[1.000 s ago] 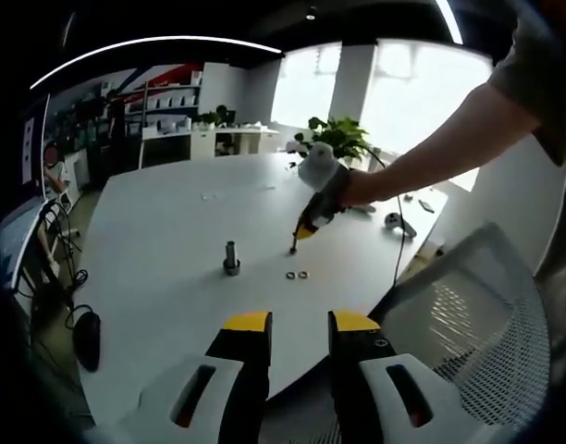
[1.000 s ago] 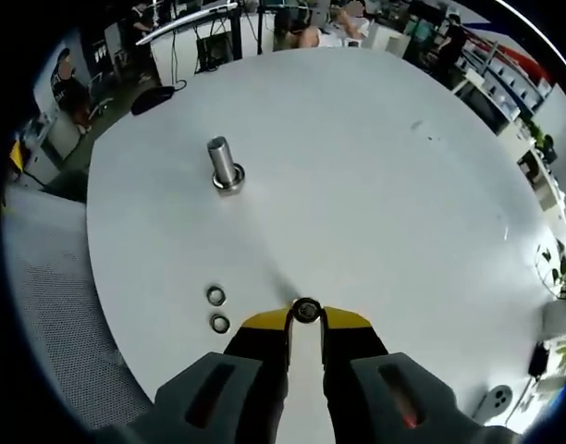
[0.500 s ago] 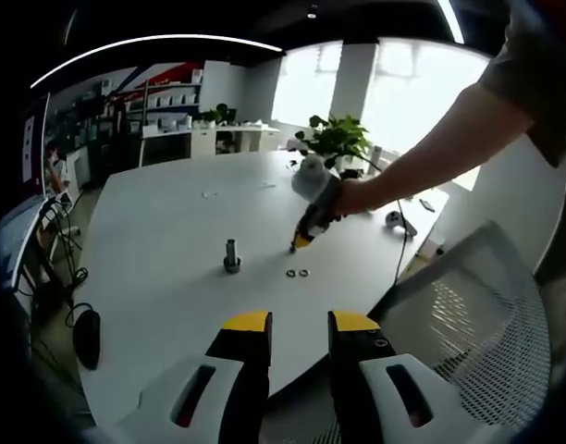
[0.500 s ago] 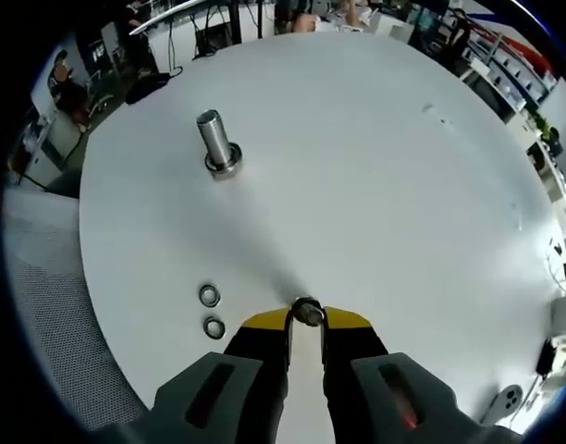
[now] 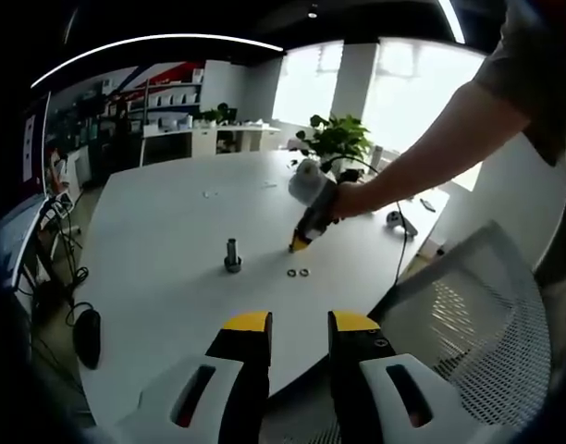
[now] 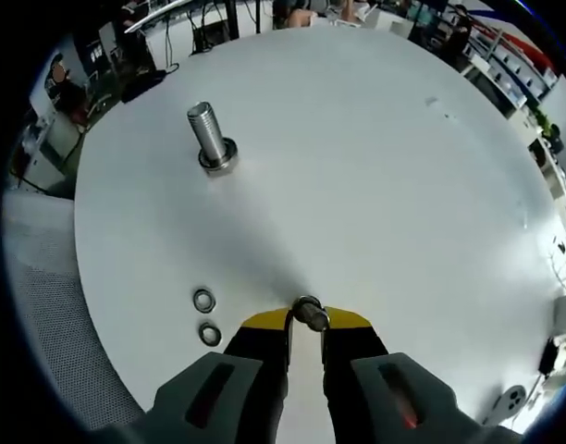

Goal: Place the washer onto the threaded stud by aligning its center hole with the stud, sliding it down to the base, and recovering from edge contact or off-axis alignment until the washer reaches the visible bottom stop.

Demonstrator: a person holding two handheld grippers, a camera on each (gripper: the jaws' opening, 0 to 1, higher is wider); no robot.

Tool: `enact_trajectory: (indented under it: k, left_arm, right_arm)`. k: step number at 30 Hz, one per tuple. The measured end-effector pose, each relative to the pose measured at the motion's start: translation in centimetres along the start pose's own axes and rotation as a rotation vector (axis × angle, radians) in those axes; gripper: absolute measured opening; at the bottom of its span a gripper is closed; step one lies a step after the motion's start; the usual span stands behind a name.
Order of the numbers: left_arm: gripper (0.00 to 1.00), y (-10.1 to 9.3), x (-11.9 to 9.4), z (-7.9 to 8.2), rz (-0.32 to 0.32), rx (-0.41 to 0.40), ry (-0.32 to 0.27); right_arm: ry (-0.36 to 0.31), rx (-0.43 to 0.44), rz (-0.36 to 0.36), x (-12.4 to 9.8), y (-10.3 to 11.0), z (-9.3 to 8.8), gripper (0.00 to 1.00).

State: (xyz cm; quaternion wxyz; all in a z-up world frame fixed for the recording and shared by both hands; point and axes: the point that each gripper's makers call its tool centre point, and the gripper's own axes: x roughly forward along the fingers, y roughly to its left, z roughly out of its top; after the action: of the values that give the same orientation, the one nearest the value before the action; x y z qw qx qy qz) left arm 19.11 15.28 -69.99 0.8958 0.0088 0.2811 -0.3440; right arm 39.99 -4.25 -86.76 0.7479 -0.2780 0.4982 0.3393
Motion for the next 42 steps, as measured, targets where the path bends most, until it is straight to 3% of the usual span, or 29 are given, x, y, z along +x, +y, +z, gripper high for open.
enact_trajectory:
  k: [24,42]
  left_arm:
    - [0.22,-0.1,0.0,0.1,-0.010,0.000,-0.003]
    - [0.22,-0.2,0.0,0.2,-0.015,0.001,-0.014]
  right_arm:
    - [0.013,0.019,-0.019,-0.2,-0.4,-0.4,0.16]
    - [0.012,0.031,-0.029,-1.8,0.0,-1.2,0.16]
